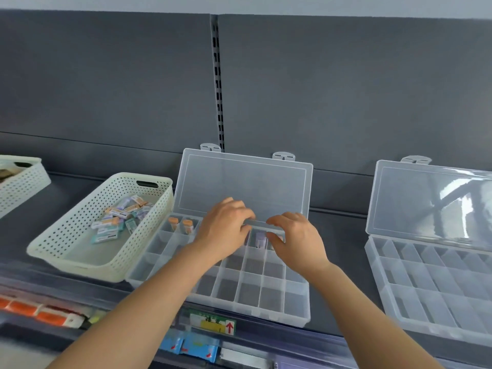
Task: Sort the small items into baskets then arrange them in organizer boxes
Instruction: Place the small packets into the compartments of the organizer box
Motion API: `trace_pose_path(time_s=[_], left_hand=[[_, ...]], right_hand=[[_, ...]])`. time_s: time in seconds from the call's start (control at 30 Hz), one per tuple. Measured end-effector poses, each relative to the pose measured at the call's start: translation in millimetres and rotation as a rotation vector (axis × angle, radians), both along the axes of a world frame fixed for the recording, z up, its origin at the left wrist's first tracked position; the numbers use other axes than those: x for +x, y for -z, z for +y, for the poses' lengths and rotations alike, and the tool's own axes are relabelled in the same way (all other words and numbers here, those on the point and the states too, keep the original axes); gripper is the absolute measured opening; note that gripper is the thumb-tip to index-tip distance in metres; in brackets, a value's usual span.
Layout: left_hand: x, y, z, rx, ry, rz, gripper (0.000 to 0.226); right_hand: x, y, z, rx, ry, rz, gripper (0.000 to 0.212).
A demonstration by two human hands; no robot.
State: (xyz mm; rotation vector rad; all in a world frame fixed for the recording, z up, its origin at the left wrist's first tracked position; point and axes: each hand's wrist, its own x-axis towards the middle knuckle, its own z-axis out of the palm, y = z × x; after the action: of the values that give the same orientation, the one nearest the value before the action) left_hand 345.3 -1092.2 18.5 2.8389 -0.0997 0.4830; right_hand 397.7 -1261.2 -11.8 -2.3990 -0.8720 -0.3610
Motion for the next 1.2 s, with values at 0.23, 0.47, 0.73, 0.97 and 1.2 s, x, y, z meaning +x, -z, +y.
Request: trace_pose_path(time_s=[0.23,0.47,0.73,0.97,1.2], left_hand=[[-51.3,-16.4,99.8,0.083,-0.274,0.058,0.023],[-92.3,1.6,210.1,0.160,-0.475,0.361,0.014],[-97.1,36.3,280.6,0.177,-0.437,0.548,0.026],[-90.7,41.5,295.6,0.204,-0.310,0.601,0.013],[-92.4,38.1,305.5,-0.067,-0.242,0.477,0.011]], right_hand=[[-24.5,-15.8,92.2,-0.050,-0.224,-0.019,0.023],[-49.1,-24.6,203.2,-0.176,-0.375,0.011,0.028],[-49.8,-12.1,319.2,-0.679,-0.392,-0.074,0.026],[-43.7,7.7,360.3,-0.862,-0.313,-0.004,0.029],[-38.3,9.4,363.9,-0.831,-0.302,0.127,0.016]])
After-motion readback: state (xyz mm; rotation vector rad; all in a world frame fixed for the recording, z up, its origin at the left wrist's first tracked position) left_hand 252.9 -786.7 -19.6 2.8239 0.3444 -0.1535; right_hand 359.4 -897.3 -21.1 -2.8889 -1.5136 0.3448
